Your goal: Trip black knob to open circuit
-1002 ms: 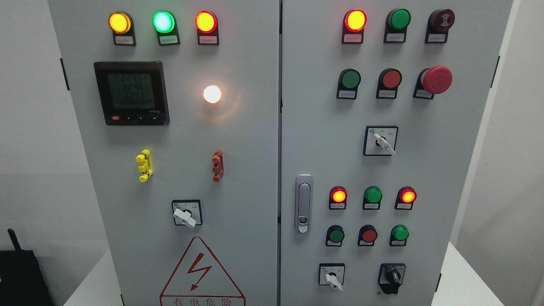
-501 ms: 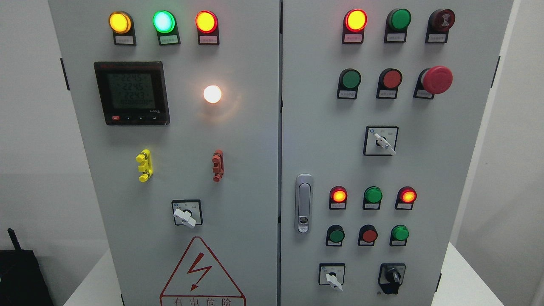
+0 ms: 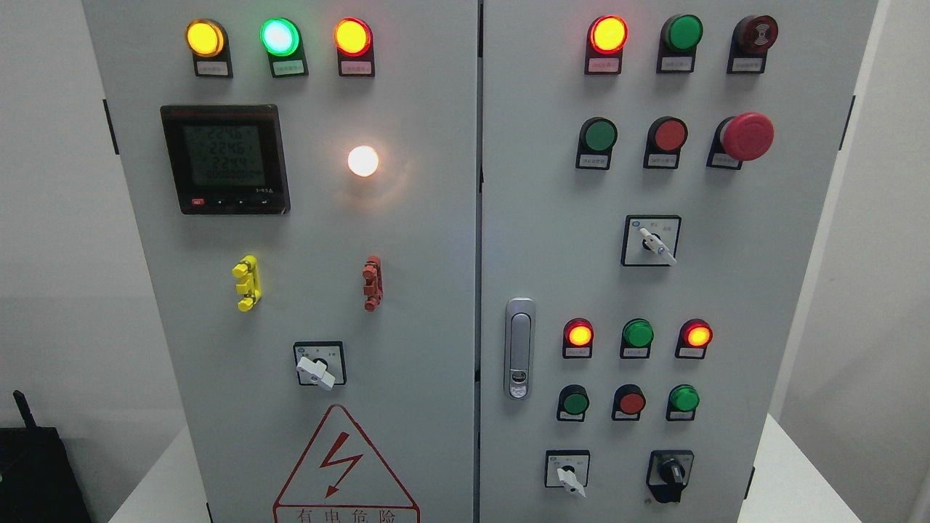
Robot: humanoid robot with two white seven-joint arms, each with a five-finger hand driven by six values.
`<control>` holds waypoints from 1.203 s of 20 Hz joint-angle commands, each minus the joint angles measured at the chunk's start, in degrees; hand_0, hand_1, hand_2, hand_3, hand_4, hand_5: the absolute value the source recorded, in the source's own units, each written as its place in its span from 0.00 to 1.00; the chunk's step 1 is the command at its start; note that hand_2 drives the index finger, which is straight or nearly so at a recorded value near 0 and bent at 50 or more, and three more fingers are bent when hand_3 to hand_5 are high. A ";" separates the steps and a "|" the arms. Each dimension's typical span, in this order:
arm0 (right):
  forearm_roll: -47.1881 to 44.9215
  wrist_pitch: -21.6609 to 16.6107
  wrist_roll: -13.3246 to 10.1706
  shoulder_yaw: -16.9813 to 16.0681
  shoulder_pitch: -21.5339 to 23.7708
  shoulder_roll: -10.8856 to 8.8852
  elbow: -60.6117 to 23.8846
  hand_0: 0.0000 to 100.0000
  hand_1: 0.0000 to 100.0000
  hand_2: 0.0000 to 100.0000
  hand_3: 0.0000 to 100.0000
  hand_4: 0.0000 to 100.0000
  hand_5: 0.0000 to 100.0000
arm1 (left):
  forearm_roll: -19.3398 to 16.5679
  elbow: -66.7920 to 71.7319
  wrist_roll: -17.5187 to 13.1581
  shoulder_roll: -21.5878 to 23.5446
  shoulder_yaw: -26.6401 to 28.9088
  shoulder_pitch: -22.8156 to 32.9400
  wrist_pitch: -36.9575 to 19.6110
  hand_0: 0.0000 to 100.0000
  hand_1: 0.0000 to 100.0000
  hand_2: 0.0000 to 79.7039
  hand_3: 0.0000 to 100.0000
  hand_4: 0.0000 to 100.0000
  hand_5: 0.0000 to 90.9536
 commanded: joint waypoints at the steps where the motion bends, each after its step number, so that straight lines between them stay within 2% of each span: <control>1: -0.24 -2.58 -1.13 0.52 0.19 0.15 -1.93 0.00 0.00 0.00 0.86 0.75 0.74 | 0.14 0.01 -0.02 0.01 0.14 -0.12 -0.11 0.12 0.39 0.00 0.00 0.00 0.00; 8: -0.15 -8.91 -5.17 2.98 0.19 0.15 -4.04 0.00 0.00 0.00 0.98 0.85 0.85 | 0.14 0.01 -0.02 0.01 0.14 -0.12 -0.20 0.12 0.39 0.00 0.00 0.00 0.00; 12: -0.15 -9.09 -5.61 3.16 0.19 0.15 -8.34 0.00 0.00 0.00 1.00 0.90 0.90 | 0.14 0.01 -0.02 0.01 0.14 -0.12 -0.20 0.12 0.39 0.00 0.00 0.00 0.00; 18: -0.33 -8.48 -5.70 3.25 0.27 0.23 -14.85 0.00 0.00 0.00 1.00 0.92 0.93 | 0.14 0.01 -0.02 0.01 0.14 -0.12 -0.20 0.12 0.39 0.00 0.00 0.00 0.00; 24: -1.82 -8.04 -5.79 6.41 2.99 0.15 -24.51 0.00 0.00 0.00 1.00 0.95 0.95 | 0.14 0.01 -0.02 0.01 0.14 -0.12 -0.20 0.12 0.39 0.00 0.00 0.00 0.00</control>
